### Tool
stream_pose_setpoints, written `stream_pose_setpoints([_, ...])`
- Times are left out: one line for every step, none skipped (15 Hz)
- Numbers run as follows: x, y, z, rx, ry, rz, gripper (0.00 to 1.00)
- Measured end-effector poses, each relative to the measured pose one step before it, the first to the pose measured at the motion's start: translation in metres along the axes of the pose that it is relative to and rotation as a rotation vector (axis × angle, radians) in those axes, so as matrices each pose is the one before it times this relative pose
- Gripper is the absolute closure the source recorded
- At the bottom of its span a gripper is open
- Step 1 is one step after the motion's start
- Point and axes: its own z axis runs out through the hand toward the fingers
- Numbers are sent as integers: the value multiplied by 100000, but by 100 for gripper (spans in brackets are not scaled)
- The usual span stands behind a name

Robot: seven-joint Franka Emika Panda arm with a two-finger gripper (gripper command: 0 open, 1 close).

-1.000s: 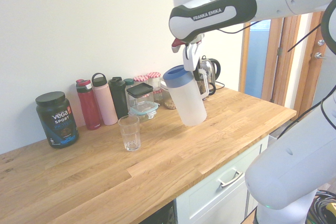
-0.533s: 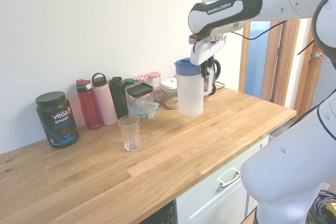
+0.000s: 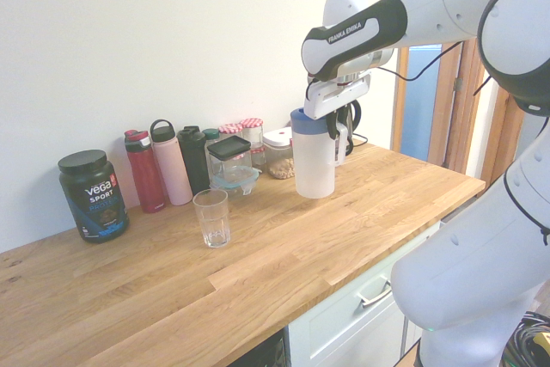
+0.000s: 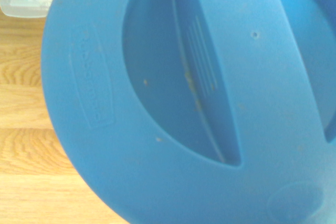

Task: Pour me some water

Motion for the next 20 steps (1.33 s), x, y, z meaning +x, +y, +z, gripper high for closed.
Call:
stream_pose_setpoints([32,-75,377,-498,-633,358,100])
stream_pose_setpoints([40,-68,419,-465,-723,431,100])
stream_pose_setpoints([41,-78,425,-432,-730,122,100])
stream_pose_setpoints([55,-90,424,-372,-630,-23,100])
stream_pose_setpoints([83,-72,354,-189,-313,9,100])
stream_pose_setpoints([97,-19,261,-96,-115,111,100])
stream_pose_setpoints([126,30,173,44,184,209,100])
stream_pose_setpoints([137,29,106,187,431,210,100])
stream_pose_setpoints([99,43,86,71,227,183,100])
stream_pose_setpoints([75,7,142,-11,50,137,100])
stream_pose_setpoints([110,-51,248,48,125,162,0])
stream_pose_setpoints([101,-79,316,-26,-26,277,0])
stream_pose_setpoints([74,-95,359,-127,-219,349,0])
stream_pose_setpoints([73,-84,285,-30,-57,200,0])
stream_pose_setpoints([72,-41,110,128,216,168,0])
stream_pose_setpoints([35,-5,79,3,13,134,0])
stream_pose_setpoints([21,11,40,-9,-5,125,0])
stream_pose_setpoints([30,44,49,-45,-62,162,0])
stream_pose_setpoints([62,98,7,-29,8,257,0])
stream_pose_setpoints([132,133,-81,37,190,393,0])
